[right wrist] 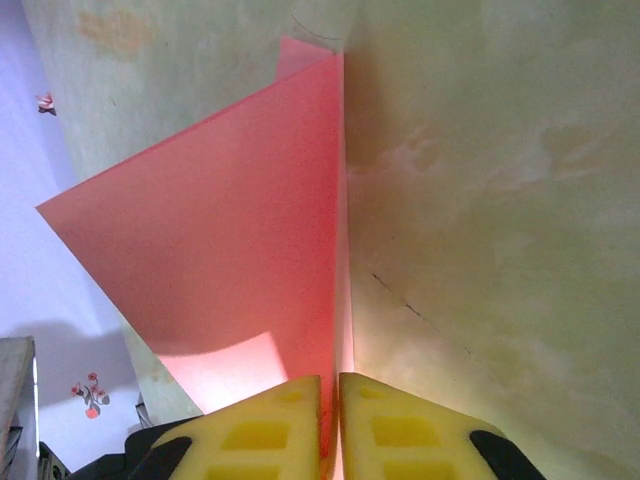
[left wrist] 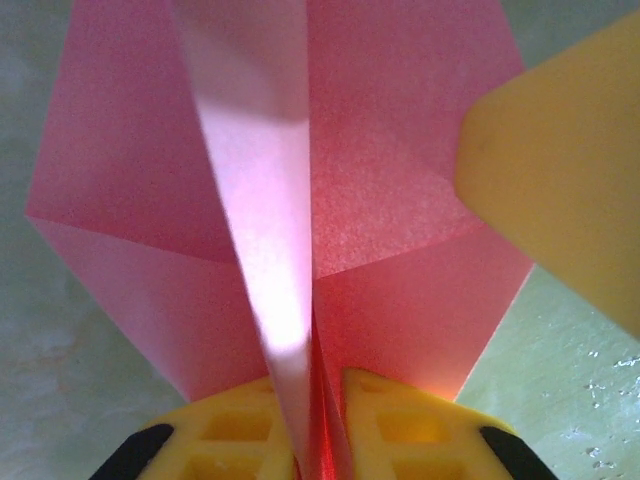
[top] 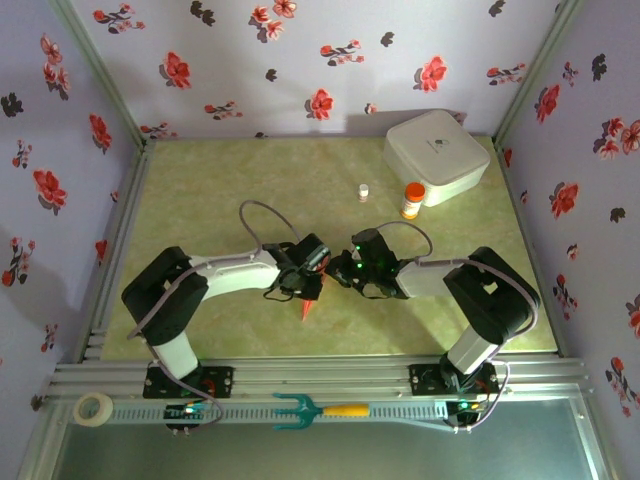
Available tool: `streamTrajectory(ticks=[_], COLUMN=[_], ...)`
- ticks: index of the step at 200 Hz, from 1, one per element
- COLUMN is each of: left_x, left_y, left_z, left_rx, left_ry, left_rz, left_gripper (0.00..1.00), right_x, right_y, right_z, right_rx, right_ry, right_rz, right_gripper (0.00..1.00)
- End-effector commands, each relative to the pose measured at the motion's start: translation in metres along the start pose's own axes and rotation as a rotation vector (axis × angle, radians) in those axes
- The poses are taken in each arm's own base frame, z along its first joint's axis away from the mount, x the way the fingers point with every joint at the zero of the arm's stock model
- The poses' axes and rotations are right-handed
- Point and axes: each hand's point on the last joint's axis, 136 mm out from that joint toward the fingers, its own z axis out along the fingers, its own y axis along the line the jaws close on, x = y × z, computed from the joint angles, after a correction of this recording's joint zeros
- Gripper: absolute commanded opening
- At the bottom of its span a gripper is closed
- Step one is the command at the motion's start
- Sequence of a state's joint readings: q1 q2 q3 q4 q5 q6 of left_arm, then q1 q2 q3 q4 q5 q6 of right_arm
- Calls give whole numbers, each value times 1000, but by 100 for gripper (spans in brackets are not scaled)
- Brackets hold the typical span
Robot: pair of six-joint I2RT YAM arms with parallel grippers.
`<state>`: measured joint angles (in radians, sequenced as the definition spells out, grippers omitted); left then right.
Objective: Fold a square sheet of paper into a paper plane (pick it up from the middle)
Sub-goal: Move the paper plane to the center of the table.
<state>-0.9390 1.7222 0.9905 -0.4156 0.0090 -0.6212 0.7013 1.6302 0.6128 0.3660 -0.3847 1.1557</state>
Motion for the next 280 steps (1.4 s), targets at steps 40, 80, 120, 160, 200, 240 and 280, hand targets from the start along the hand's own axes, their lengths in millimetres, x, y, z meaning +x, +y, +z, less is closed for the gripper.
streamTrajectory(ticks=[40,80,120,160,200,240,280], left_x=[-10,-14,-16,-15,-14,-14,-12], left_y=[16,27,33,34,32,26,26], left_z=[-13,-16,-19,-17,-11,-7,-1], left_rx=[-105,-177,-215,-235,-231,-209,-220], left_ry=[-65,-85,-96,-78,-55,-36,-15], left_rz=[-34,-90,-130,-140,-127,-107,-95], left_gripper=[15,15,16,17,19,20,19], right_x=[-12,-25,-25,-24,-23,-23,-23], right_y=[-8,-25,-37,-37,-37,-39,-39], right_z=[-42,-76,-88,-82,-79,-79,-77], right_rx=[124,150,143,132,126,131,126], right_ry=[-86,-181,-214,-190,-182,-183,-181], right_rz=[-73,-37,-2,8,13,15,20], right_gripper=[35,40,42,42,43,43,43])
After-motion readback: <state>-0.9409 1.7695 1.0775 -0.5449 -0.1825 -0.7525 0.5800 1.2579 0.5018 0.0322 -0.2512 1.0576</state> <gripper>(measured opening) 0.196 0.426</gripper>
